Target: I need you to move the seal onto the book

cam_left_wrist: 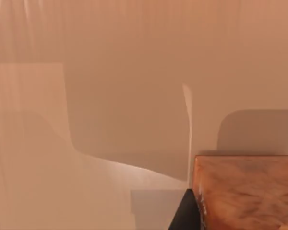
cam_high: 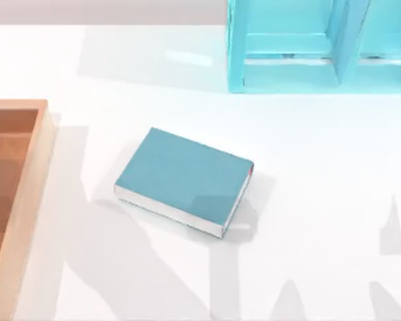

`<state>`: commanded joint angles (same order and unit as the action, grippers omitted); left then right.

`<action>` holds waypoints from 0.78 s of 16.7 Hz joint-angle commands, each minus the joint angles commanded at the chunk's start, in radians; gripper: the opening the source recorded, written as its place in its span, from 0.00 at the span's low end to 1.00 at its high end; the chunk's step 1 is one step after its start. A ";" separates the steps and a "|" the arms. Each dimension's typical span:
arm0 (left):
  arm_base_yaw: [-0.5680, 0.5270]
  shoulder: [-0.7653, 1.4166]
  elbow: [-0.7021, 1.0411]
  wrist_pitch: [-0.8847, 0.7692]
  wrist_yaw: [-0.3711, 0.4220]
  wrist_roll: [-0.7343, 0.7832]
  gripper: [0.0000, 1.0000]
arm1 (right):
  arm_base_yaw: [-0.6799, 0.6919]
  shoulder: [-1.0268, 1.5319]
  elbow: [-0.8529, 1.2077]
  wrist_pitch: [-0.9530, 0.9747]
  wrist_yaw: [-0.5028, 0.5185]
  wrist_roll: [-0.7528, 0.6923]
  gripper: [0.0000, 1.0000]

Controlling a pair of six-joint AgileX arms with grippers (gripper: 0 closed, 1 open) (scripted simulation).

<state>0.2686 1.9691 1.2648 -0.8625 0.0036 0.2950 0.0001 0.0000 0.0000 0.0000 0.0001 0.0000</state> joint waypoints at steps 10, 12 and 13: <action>-0.168 -0.048 0.251 -0.125 -0.070 -0.174 0.00 | 0.000 0.000 0.000 0.000 0.000 0.000 1.00; -0.245 -0.069 0.336 -0.236 -0.075 -0.254 0.00 | 0.000 0.000 0.000 0.000 0.000 0.000 1.00; -0.282 -0.083 0.367 -0.294 -0.072 -0.292 0.00 | 0.000 0.000 0.000 0.000 0.000 0.000 1.00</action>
<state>-0.0134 1.8859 1.6320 -1.1565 -0.0686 0.0027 0.0001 0.0000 0.0000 0.0000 0.0001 0.0000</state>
